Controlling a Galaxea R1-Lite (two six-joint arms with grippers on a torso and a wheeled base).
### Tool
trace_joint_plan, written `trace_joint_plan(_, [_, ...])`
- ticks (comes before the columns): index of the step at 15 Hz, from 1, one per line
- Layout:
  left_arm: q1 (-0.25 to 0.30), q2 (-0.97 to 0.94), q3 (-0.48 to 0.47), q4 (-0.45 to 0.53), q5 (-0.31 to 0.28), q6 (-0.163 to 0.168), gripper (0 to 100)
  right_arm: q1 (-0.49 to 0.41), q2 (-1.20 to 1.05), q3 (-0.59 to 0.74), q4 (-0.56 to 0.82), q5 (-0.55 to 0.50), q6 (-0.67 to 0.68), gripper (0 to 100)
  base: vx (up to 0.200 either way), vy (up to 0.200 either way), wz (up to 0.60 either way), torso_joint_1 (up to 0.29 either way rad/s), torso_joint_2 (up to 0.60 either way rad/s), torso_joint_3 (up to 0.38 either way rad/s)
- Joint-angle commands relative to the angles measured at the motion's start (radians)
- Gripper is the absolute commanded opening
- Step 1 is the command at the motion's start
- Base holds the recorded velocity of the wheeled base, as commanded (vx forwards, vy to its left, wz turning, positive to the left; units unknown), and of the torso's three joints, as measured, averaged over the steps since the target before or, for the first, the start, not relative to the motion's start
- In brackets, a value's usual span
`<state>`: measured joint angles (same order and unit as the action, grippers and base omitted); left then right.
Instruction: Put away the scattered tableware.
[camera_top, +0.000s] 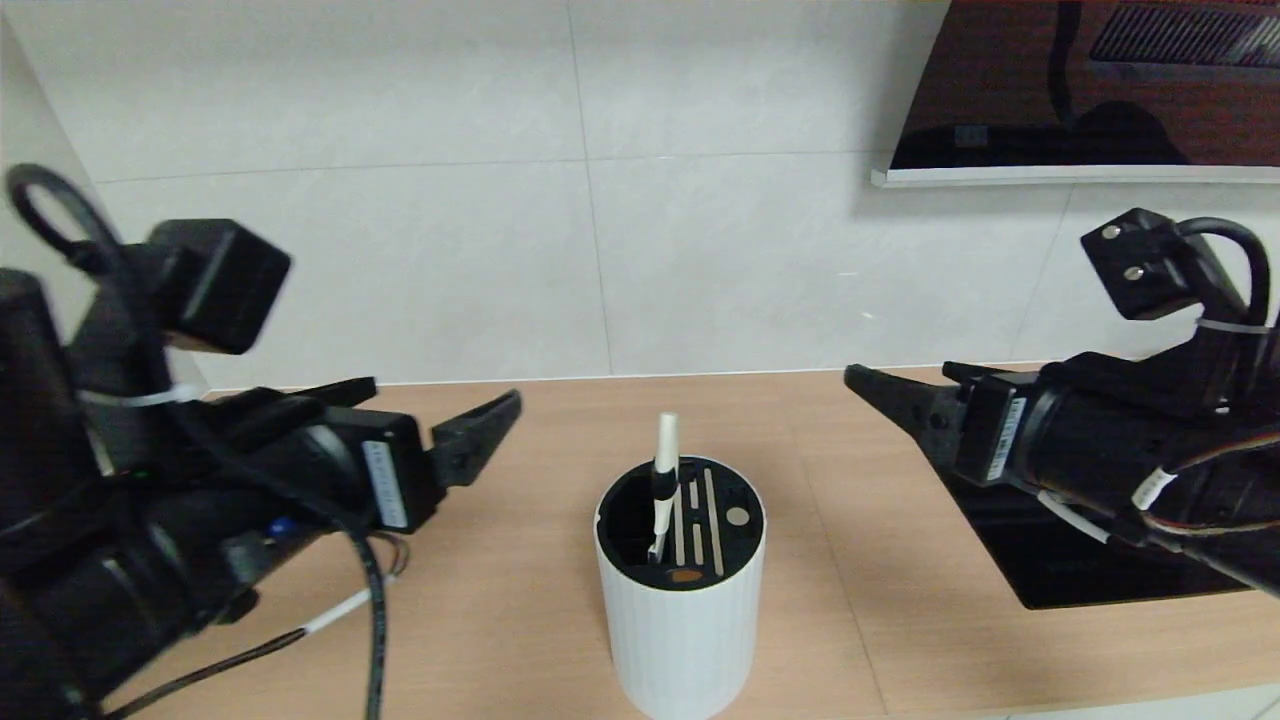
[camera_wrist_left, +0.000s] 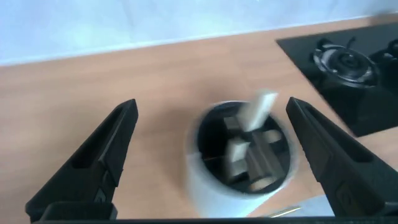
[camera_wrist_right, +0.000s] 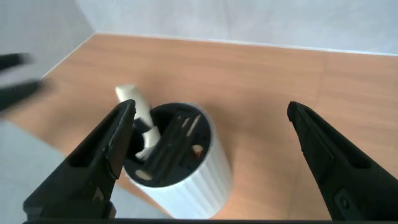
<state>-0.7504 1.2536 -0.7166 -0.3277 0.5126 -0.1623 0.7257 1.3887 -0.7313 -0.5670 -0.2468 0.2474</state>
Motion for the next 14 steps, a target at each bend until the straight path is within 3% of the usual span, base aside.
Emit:
trace_joint_plan(1, [0.137,-0.250,0.157,0.001,-0.040,0.037,100,-0.083,-0.148,0.112,-0.001,-0.011,0.001,100,0.000,0.000,0.00,0.000,0.00,0.000])
trace_joint_plan(3, [0.192,-0.350,0.210,0.007,-0.040,0.047,100,-0.121,-0.249,0.199,-0.002,-0.019,0.000,100,0.000,0.000,0.00,0.000,0.00,0.000])
trace_joint_plan(4, [0.235,-0.482,0.284,0.009,-0.040,0.086,100,-0.190,-0.389,0.302,-0.001,-0.025,0.000,100,0.000,0.000,0.00,0.000,0.00,0.000])
trace_joint_plan(5, [0.244,-0.560,0.324,0.019,-0.040,0.112,100,-0.236,-0.464,0.349,0.004,-0.023,0.000,100,0.000,0.000,0.00,0.000,0.00,0.000])
trace_joint_plan(6, [0.255,-0.643,0.362,0.047,-0.039,0.145,100,-0.276,-0.540,0.389,0.004,-0.023,-0.002,100,0.000,0.000,0.00,0.000,0.00,0.000])
trace_joint_plan(7, [0.332,-0.783,0.405,0.104,-0.043,0.234,100,-0.336,-0.660,0.432,0.032,-0.023,-0.013,100,0.000,0.000,0.00,0.000,0.00,0.000])
trace_joint_plan(9, [0.441,-0.953,0.427,0.182,-0.052,0.307,100,-0.431,-0.864,0.460,0.145,-0.022,-0.112,100,0.000,0.000,0.00,0.000,0.00,0.000])
trace_joint_plan(12, [0.523,-1.142,0.410,0.305,-0.088,0.317,100,-0.557,-1.134,0.443,0.283,0.011,-0.301,100,0.000,0.000,0.00,0.000,0.00,0.000])
trace_joint_plan(14, [0.566,-1.157,0.414,0.295,-0.072,0.300,100,-0.614,-1.248,0.444,0.335,0.014,-0.361,100,0.000,0.000,0.00,0.000,0.00,0.000])
